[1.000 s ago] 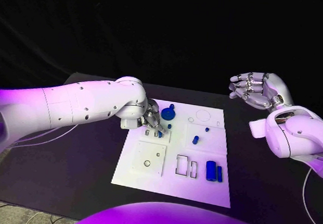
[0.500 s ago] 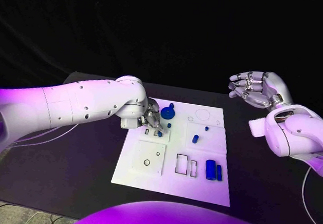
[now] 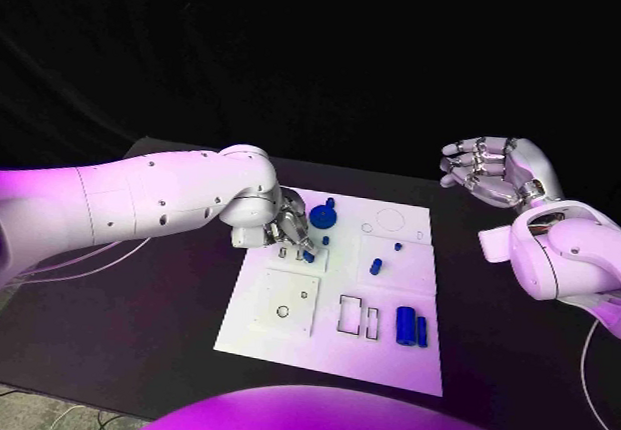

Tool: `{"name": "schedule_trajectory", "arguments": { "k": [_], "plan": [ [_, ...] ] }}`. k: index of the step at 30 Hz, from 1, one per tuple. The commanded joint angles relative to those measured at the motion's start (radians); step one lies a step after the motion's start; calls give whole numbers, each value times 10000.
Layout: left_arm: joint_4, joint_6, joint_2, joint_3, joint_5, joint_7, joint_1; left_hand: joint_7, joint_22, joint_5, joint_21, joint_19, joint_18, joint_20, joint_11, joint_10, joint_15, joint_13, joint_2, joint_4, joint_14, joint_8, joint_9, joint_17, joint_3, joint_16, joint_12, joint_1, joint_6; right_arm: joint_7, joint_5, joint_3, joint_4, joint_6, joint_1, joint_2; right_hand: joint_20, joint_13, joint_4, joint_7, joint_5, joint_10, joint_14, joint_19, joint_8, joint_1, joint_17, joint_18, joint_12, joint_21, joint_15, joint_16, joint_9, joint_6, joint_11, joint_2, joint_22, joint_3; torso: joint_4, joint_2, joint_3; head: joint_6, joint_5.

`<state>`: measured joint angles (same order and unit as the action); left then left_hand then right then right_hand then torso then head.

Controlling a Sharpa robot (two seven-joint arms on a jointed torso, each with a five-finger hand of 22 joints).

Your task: Assemble the parts on the task board

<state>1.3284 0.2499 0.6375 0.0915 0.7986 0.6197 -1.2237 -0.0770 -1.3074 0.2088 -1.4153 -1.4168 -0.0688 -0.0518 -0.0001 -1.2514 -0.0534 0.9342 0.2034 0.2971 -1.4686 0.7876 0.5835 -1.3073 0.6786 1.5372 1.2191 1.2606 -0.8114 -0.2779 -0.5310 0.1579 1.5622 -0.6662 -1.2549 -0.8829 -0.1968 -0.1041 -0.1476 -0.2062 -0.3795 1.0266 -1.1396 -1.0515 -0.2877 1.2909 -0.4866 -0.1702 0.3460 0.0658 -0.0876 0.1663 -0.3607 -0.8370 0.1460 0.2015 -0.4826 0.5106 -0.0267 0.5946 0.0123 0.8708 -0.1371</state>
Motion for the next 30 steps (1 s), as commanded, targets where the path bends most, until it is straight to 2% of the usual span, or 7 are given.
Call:
{"name": "schedule_trajectory", "arguments": {
  "k": [1,7,13,15,20,23,30],
  "plan": [
    [139,-407,97,-7,-640,-245,1,19,-451,39,-69,-110,123,2,-13,-91,-65,69,-26,-1668,-850,81,57,-2046,1726,68,28,-147,25,7,3,1,-13,203,4,13,-57,8,48,-118,-32,67,9,34,58,-95,8,-118,-49,-4,-76,-53,8,-5,21,19,9,9,13,-4,1,4,-4],
    [516,-802,419,-15,-611,-336,-3,32,-530,79,-125,-162,140,16,-30,-188,-80,155,32,-1905,-854,179,131,-2054,2000,71,64,-299,-17,7,27,5,-46,223,9,17,-60,30,39,-121,-50,74,3,32,62,-121,19,-118,-56,-3,-80,-64,13,-9,24,29,38,-6,25,-14,21,-1,-18],
    [804,-1218,636,-17,214,-576,6,56,-623,167,-191,-221,162,34,-57,-293,-101,253,161,-2133,-868,268,190,-2095,2264,89,104,-433,-94,-6,43,8,-60,229,14,10,-60,30,39,-121,-50,74,3,32,62,-121,19,-118,-56,-3,-80,-64,13,-9,24,29,38,-6,12,-9,10,-4,-37],
    [936,-1427,724,-17,649,-705,41,65,-661,204,-217,-245,170,42,-67,-328,-109,282,210,-2204,-873,293,204,-2112,2356,97,114,-468,-132,-12,46,9,-63,229,17,1,-62,42,31,-122,-60,77,2,32,64,-137,25,-117,-59,-4,-82,-70,16,-11,26,28,55,-12,9,-3,-3,-6,-29],
    [1258,-1950,924,-17,1791,-1027,171,80,-745,278,-277,-299,190,57,-85,-400,-125,340,300,-2310,-882,325,219,-2138,2500,109,140,-512,-200,-22,49,11,-69,230,24,-18,-62,42,31,-122,-60,77,2,32,64,-137,25,-117,-59,-4,-82,-70,16,-11,26,28,55,-12,19,-21,8,-1,-36],
    [1370,-2215,997,-17,2330,-1205,242,93,-810,330,-323,-342,205,68,-99,-470,-137,416,363,-2365,-885,338,223,-2147,2583,114,180,-536,-253,-26,50,12,-71,230,29,-25,-62,42,31,-122,-60,77,2,32,64,-137,25,-117,-59,-4,-82,-70,16,-11,26,28,55,-12,14,-15,-1,-2,-51],
    [1454,-2540,1049,-14,3031,-1372,403,115,-902,476,-390,-403,228,88,-122,-575,-157,525,458,-2430,-894,340,217,-2174,2693,127,232,-593,-348,-33,50,13,-76,231,39,-38,-65,57,23,-124,-70,79,0,33,68,-156,33,-117,-65,-4,-84,-78,19,-13,28,33,76,-22,-1,-10,-16,-12,-45]
  ]
}}
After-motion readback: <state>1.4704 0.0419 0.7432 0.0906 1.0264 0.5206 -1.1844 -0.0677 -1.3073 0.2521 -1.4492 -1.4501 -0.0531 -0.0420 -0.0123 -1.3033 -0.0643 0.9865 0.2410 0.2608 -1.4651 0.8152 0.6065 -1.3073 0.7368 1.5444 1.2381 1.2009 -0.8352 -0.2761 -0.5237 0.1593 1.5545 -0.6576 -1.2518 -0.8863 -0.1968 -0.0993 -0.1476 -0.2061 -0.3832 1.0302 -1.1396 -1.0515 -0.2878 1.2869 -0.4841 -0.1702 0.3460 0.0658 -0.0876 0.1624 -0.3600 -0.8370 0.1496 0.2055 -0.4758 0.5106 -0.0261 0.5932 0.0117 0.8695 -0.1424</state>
